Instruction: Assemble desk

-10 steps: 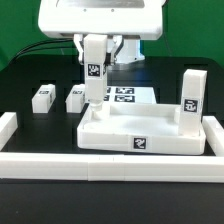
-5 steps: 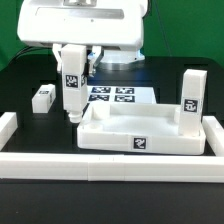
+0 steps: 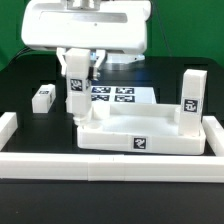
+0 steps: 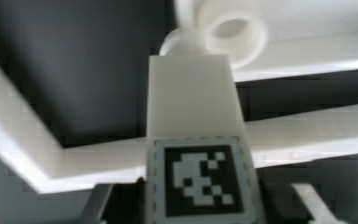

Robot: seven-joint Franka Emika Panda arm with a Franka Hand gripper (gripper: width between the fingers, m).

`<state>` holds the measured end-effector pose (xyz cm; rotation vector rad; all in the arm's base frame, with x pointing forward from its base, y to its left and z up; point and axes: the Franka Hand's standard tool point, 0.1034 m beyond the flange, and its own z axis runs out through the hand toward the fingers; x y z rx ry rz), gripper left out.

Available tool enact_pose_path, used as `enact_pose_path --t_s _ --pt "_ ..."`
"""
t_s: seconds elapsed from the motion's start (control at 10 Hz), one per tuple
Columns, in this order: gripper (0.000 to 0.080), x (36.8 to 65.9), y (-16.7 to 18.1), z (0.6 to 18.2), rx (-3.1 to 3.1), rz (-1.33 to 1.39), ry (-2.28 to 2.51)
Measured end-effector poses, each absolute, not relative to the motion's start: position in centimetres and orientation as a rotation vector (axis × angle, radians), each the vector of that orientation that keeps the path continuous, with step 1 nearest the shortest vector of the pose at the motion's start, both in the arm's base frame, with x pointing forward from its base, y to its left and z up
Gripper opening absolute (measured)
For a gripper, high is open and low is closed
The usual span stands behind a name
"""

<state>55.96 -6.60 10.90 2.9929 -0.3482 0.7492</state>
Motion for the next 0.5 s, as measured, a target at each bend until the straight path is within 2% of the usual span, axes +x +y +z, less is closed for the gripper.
enact_pose_path --t_s 0.2,0.5 --pt "0.0288 56.1 -5.45 10.66 3.002 0.748 -0.322" --pt "0.0288 55.68 -5.53 9.94 3.004 0.727 -0.319"
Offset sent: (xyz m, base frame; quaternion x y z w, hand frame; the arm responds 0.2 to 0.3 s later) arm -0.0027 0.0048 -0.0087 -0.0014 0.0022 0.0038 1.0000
